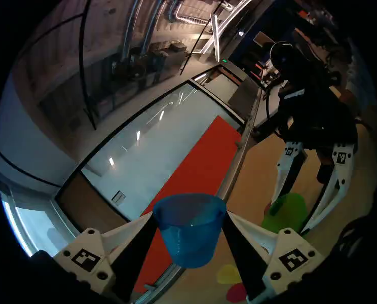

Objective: Pour water

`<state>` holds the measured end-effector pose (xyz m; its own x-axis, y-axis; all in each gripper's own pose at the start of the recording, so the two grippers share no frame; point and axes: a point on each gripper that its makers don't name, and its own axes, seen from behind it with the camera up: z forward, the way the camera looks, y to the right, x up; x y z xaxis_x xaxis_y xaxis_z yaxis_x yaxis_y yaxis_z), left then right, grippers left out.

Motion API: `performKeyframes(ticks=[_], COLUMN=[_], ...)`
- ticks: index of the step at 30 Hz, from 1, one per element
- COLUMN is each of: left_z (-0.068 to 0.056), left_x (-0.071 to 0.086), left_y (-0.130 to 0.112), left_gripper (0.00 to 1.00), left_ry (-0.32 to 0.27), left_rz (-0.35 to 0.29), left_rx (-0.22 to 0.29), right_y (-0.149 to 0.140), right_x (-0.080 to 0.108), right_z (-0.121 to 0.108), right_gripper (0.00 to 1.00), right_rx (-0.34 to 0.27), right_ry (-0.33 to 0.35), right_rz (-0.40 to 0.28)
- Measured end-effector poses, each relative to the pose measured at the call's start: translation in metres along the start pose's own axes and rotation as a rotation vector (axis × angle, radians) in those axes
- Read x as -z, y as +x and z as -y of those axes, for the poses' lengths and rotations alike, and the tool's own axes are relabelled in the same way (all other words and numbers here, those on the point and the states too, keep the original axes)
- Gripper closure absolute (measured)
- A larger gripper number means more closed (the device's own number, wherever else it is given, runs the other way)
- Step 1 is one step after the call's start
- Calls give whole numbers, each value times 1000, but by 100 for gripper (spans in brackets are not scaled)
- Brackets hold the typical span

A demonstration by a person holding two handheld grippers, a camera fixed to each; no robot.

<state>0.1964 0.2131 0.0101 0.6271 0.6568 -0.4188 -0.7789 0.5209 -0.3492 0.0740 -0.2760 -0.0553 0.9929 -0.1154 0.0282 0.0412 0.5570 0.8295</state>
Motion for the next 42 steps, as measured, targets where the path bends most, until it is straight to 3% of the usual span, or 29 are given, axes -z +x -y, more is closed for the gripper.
performKeyframes(ticks=[13, 42], left_z=[4, 9], left_x=[-4, -12], left_y=[12, 22], left_gripper=[14, 14], left_ry=[11, 28], left_rz=[-5, -8], left_rx=[-88, -198], right_y=[2, 7], right_x=[-1, 3], right_z=[2, -3], right_gripper=[9, 9], right_rx=[-1, -5], right_ry=[6, -2], right_rz=[-8, -23])
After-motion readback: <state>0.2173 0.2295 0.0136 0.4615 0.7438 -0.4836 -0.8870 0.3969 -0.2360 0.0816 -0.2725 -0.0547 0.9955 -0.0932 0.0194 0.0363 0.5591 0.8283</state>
